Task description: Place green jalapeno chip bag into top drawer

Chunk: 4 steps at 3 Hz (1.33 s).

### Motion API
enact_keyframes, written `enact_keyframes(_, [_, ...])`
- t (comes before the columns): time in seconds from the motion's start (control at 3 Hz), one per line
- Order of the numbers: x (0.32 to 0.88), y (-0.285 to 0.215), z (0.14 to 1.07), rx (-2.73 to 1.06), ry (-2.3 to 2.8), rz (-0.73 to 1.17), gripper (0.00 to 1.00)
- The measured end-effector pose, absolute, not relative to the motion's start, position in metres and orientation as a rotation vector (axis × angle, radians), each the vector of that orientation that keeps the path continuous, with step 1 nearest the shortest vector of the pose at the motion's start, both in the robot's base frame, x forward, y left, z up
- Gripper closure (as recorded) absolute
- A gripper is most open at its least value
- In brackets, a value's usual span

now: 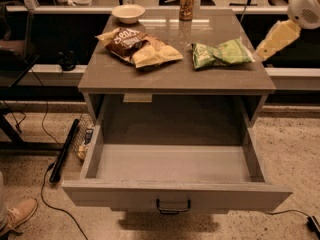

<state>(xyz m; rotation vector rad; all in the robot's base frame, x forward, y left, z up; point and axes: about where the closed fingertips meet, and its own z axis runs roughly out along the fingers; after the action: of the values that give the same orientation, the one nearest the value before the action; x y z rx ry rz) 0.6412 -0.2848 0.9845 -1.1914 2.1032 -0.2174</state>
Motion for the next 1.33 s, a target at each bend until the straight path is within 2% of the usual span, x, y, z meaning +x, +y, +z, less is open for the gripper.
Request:
enact_keyframes(0.33, [0.667, -0.291, 0.982, -1.144, 2.078, -0.22, 0.0])
enact_keyframes(1.0, [0.681, -0.281, 0.966, -1.115, 2.085, -0.2, 0.0])
enact_keyframes(1.33, [0.725, -0.264, 0.938, -1.064, 2.077, -0.159, 0.0])
